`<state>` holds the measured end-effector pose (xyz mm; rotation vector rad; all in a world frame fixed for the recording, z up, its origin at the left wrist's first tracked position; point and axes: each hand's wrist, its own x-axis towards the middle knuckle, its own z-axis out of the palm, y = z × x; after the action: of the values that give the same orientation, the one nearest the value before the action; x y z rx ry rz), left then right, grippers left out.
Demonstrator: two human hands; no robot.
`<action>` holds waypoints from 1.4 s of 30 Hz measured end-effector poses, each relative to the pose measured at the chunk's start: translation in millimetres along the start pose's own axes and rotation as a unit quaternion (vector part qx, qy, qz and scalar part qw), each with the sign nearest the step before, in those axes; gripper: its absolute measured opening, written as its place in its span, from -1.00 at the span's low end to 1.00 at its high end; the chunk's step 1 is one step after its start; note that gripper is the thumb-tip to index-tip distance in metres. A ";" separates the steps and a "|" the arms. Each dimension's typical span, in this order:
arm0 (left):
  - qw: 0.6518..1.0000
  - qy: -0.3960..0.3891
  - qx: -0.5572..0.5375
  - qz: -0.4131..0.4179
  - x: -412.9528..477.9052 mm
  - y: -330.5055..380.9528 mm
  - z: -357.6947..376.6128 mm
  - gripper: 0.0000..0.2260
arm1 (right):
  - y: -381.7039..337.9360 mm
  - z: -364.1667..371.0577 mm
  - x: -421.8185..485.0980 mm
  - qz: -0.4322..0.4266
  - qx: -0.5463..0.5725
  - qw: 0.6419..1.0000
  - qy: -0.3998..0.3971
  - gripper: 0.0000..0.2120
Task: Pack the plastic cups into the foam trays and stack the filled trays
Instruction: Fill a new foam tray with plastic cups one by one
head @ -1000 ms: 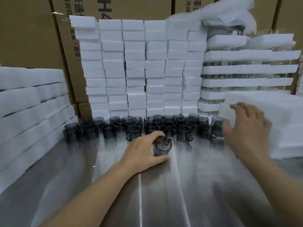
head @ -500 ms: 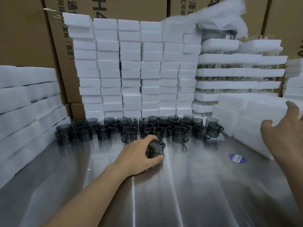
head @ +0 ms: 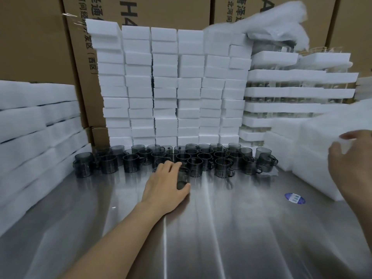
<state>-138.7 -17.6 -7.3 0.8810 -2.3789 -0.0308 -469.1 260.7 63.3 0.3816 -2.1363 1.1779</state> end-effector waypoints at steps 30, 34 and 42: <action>0.962 0.105 -0.236 -0.085 -0.7 -16.8 -13.7 -0.82 | -88.4 7.5 -91.5 -0.050 -0.123 0.872 -0.471 -0.33; 0.954 0.101 -0.229 -0.163 1.8 -27.1 -12.6 -0.72 | -117.0 8.3 -120.4 -0.055 0.032 0.841 -0.538 -0.45; 0.894 0.082 -0.361 -0.252 2.7 -45.7 -21.2 -0.76 | -122.1 10.0 -143.3 -0.073 0.093 0.814 -0.569 -0.58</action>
<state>-102.0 -51.1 1.5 1.0242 -1.6977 -0.9407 -301.7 176.5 41.5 1.6542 -2.8420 1.1900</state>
